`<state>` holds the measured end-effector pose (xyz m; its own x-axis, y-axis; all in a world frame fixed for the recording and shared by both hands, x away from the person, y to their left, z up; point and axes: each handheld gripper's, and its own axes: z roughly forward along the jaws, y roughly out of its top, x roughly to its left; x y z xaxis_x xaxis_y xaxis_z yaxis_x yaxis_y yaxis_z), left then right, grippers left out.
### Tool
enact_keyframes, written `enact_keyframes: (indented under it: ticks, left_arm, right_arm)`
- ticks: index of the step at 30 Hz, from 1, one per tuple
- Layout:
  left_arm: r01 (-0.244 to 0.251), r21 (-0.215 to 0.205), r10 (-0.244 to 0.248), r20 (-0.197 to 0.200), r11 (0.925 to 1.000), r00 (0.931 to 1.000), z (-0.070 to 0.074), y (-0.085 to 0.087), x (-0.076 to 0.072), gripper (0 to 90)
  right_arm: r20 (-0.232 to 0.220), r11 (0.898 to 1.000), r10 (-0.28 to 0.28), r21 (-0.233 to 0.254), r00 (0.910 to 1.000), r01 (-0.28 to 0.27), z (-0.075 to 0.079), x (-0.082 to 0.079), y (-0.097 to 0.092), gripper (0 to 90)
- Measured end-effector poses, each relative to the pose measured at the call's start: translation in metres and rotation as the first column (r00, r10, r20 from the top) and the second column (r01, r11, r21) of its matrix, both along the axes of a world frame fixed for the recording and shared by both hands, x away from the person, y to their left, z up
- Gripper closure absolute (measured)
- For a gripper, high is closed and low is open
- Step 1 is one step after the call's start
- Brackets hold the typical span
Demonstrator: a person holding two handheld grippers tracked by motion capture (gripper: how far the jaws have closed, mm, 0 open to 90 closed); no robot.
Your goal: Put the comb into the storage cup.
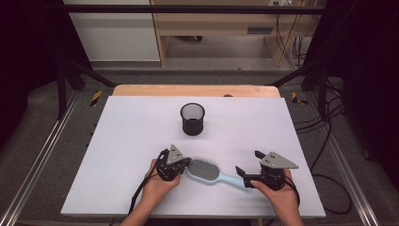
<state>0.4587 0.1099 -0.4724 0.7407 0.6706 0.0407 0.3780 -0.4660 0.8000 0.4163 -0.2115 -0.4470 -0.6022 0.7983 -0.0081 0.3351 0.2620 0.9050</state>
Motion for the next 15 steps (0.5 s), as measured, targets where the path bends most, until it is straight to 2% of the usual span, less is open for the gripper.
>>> enact_keyframes:
  ticks: [7,8,11,15]
  left_arm:
    - [0.021,-0.004,-0.021,0.005,0.9998,0.9998,-0.001,-0.016,-0.002,90.0]
    - [0.022,-0.003,-0.022,0.007,0.9998,0.9997,-0.001,-0.016,-0.002,90.0]
    - [0.018,-0.005,-0.018,0.016,0.9998,0.9997,-0.001,-0.015,-0.002,90.0]
    - [0.01,-0.022,-0.01,0.025,0.9997,0.9996,0.0,-0.012,-0.003,90.0]
  right_arm:
    - [-0.049,0.998,0.047,-0.031,0.9977,-0.049,-0.002,-0.001,0.001,7.9]
    - [-0.049,0.998,0.047,-0.031,0.9977,-0.049,-0.002,-0.001,0.001,7.9]
    - [-0.087,0.996,0.07,-0.047,0.9937,-0.074,-0.004,0.0,0.002,7.5]
    - [-0.103,0.993,0.089,-0.062,0.9906,-0.096,-0.006,-0.001,0.004,7.7]
